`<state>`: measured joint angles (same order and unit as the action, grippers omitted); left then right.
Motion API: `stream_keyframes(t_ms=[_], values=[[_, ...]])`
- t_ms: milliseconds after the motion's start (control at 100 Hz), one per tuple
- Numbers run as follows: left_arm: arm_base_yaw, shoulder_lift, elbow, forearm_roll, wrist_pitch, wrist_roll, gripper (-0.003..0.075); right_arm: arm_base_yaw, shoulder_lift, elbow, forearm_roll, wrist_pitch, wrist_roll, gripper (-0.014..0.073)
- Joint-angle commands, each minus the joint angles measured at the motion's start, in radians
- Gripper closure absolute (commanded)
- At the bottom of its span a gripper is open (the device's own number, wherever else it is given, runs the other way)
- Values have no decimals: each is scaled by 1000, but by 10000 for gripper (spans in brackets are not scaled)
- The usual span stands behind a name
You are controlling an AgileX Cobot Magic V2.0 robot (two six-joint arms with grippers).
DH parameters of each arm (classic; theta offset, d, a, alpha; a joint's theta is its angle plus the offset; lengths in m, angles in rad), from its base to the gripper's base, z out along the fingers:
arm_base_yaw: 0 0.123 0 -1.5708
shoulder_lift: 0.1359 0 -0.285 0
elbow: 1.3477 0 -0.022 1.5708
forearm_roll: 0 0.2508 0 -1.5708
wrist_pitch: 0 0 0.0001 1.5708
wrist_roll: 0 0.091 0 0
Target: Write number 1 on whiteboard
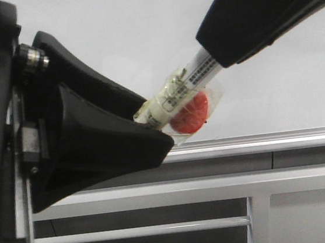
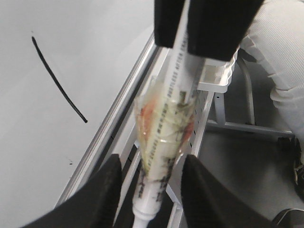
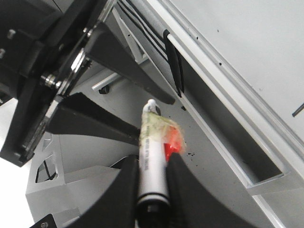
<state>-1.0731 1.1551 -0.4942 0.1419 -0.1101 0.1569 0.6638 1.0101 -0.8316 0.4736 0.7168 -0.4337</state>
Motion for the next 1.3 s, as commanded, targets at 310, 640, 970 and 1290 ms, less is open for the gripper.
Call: stream_keyframes(t_ms=[310,640,970,1290], values=[[-6,-13,-34,16,-51,-1,741,2,-11,-37,22,-43,-2,637],[-6,-13,-34,16,-52,-1,741,2,-13,-37,33,-59,-2,593],[-6,-13,-34,16,-56,-1,741,2,-47,-37,31,-140,-2,120],[-6,-13,-34,-132,-68,-1,741,2,-202,-37,-108,-134,-2,311]])
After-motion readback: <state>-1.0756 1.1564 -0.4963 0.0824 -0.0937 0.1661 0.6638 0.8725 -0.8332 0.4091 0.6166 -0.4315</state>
